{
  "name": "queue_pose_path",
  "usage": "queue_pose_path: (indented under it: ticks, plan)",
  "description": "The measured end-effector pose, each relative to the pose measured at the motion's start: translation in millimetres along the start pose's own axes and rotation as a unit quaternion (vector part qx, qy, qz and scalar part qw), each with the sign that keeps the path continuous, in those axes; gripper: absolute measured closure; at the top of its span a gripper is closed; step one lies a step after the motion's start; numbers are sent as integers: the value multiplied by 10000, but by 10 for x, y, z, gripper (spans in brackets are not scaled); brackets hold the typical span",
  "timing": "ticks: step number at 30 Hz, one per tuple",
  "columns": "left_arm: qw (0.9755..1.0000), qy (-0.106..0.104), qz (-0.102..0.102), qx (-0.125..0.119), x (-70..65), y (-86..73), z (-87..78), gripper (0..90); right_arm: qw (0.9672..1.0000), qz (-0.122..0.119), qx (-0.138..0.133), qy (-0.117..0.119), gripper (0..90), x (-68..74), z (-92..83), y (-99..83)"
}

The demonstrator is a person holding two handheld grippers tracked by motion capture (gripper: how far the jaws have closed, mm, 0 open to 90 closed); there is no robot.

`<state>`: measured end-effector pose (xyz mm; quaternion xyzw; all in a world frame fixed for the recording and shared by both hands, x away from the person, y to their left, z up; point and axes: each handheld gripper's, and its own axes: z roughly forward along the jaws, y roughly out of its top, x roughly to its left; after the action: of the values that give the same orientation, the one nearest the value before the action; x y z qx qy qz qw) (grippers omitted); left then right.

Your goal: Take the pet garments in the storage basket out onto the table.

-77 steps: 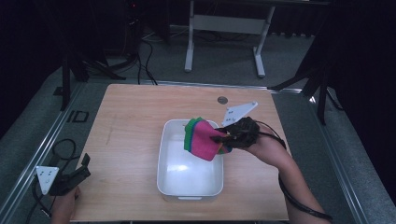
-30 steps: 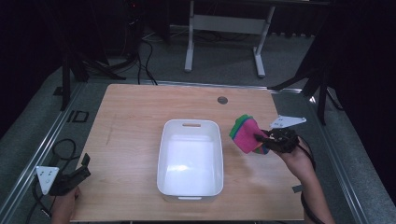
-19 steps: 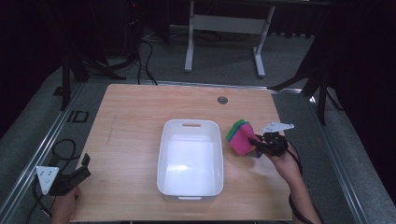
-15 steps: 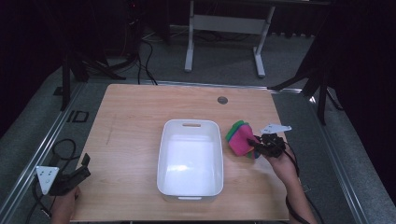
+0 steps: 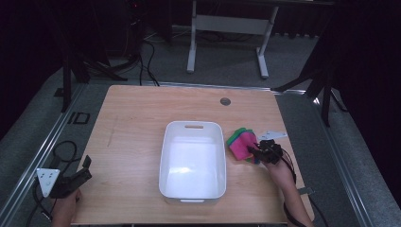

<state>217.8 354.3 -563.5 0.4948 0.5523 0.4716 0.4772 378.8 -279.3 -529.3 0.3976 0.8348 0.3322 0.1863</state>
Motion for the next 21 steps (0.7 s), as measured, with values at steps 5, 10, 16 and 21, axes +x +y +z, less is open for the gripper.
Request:
queue_pose_path:
  ticks: [5, 10, 16, 21]
  plan:
    - [10000, 2, 3, -1, 0, 0, -1, 18, 9999, 109, -44, 0, 709, -2, 39, -49]
    - [10000, 4, -22, 9, 4, 1, 0, 18, 10000, 24, 6, 5, 609, -8, -27, 17]
    - [10000, 11, -18, -6, 1, -1, -2, 18, 9996, 86, -197, 166, 458, -51, -212, 107]
    - [10000, 18, -11, -8, 0, -1, -2, 18, 9995, 100, -288, 97, 361, -80, -327, 142]
